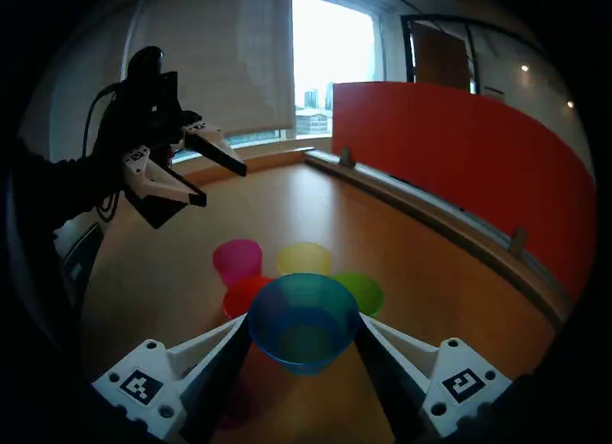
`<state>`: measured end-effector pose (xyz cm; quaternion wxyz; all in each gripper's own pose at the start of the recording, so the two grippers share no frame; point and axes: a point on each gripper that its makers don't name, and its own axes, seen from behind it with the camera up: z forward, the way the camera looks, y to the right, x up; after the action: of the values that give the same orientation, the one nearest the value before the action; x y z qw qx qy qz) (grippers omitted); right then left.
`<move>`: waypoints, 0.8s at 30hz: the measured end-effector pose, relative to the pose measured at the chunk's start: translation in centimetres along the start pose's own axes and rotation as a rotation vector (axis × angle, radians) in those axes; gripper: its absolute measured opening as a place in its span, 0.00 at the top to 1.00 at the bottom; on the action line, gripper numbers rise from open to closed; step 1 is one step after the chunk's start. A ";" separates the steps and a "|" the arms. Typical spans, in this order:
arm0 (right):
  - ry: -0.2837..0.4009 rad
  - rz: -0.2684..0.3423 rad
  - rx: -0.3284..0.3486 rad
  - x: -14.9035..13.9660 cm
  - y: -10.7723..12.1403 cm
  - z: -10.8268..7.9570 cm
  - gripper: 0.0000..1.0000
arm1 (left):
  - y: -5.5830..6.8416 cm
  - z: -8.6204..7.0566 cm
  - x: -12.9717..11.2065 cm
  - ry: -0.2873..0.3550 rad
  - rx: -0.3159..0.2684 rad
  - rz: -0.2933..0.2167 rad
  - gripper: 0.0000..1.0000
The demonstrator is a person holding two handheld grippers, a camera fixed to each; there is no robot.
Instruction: Pour water
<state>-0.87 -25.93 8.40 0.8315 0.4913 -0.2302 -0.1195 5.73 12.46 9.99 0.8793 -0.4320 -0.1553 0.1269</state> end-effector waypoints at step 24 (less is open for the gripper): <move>0.207 -0.031 -0.015 4.6 -0.7 -1.7 0.09 | 0.0 0.2 0.6 0.014 0.001 0.003 0.16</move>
<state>4.00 -26.92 8.28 0.8525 0.4983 -0.1344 -0.0825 6.25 12.83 10.18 0.8804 -0.4327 -0.1485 0.1251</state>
